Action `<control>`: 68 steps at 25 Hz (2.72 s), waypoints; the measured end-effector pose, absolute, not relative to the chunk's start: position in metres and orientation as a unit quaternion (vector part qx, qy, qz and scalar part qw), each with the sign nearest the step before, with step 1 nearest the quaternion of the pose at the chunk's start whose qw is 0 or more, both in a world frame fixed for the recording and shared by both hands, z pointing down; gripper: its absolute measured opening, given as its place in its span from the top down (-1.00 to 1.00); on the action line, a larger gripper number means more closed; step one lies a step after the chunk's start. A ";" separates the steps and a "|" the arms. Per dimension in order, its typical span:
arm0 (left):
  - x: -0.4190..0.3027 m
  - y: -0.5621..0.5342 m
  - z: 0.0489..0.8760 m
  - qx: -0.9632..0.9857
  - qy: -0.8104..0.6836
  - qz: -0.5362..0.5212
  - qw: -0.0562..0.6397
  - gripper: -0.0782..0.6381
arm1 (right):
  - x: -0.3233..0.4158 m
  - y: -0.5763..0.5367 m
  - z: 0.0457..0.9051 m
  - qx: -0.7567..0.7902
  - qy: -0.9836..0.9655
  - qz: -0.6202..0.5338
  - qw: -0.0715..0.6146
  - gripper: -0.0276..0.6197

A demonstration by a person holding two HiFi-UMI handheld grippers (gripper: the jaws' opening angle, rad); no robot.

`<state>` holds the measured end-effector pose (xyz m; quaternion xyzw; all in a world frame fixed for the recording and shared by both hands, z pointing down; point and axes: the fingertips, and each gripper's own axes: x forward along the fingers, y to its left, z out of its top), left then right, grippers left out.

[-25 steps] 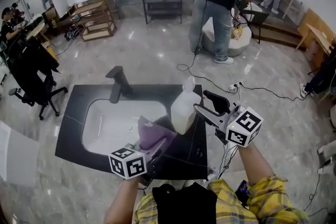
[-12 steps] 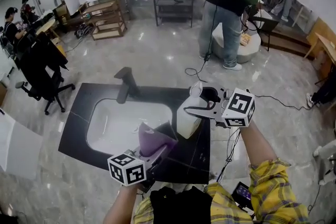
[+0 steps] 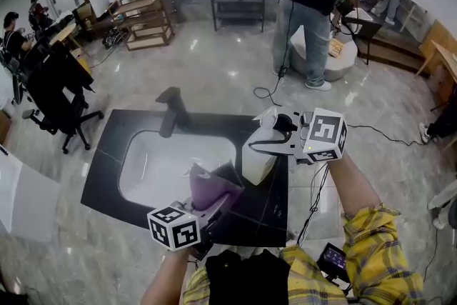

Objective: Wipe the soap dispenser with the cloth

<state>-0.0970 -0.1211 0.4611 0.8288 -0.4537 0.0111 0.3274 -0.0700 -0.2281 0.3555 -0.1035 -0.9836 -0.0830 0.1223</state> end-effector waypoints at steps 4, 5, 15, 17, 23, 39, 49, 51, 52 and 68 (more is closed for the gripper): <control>-0.093 -0.126 0.461 0.831 -0.448 0.014 0.328 0.62 | -0.071 -0.228 0.355 -0.083 -0.984 -0.094 0.128 0.38; -0.092 -0.127 0.460 0.833 -0.446 0.015 0.328 0.62 | -0.071 -0.229 0.355 -0.074 -0.984 -0.094 0.129 0.38; -0.087 -0.138 0.461 0.842 -0.432 0.014 0.323 0.62 | -0.070 -0.243 0.356 0.042 -0.987 -0.086 0.130 0.39; -0.086 -0.138 0.460 0.844 -0.428 0.013 0.322 0.62 | -0.069 -0.246 0.357 0.069 -0.985 -0.082 0.133 0.39; -0.083 -0.139 0.457 0.849 -0.421 0.010 0.319 0.62 | -0.066 -0.254 0.355 0.150 -0.976 -0.073 0.138 0.39; -0.079 -0.138 0.446 0.859 -0.407 -0.003 0.311 0.62 | -0.054 -0.266 0.352 0.324 -0.934 -0.057 0.138 0.38; -0.070 -0.144 0.426 0.877 -0.395 -0.002 0.273 0.62 | -0.052 -0.269 0.350 0.379 -0.914 -0.054 0.136 0.36; -0.066 -0.146 0.422 0.885 -0.390 -0.001 0.254 0.62 | -0.051 -0.267 0.350 0.372 -0.918 -0.052 0.126 0.35; -0.064 -0.146 0.418 0.890 -0.387 0.000 0.241 0.62 | -0.050 -0.266 0.349 0.366 -0.922 -0.047 0.119 0.35; -0.021 -0.188 0.411 0.921 -0.348 0.033 0.175 0.62 | 0.045 -0.254 0.335 0.418 -0.908 -0.008 0.012 0.31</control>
